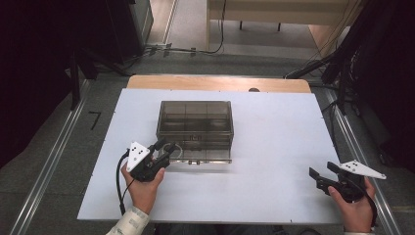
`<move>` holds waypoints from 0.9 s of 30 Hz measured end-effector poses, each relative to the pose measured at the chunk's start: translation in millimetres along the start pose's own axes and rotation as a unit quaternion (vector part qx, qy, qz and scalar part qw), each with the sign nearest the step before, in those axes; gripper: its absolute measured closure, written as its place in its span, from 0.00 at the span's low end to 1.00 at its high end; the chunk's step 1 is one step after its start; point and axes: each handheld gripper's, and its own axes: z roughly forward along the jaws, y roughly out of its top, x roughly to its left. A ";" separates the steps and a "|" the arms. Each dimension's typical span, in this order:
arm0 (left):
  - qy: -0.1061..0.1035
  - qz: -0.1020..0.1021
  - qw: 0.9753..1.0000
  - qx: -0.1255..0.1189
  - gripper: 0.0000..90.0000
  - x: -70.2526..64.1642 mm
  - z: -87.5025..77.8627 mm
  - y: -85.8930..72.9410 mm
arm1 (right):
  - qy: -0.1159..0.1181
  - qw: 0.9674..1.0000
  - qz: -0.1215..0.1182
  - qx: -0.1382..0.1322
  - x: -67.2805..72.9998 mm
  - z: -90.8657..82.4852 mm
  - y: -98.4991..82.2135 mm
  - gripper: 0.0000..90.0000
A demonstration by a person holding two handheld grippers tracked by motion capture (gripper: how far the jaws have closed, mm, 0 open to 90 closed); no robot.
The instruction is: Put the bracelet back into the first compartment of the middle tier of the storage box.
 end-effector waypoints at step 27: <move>-0.002 0.005 1.000 0.008 0.18 -2.1 -5.5 -0.3 | 0.006 1.000 0.011 0.004 0.0 -0.6 0.7 0.27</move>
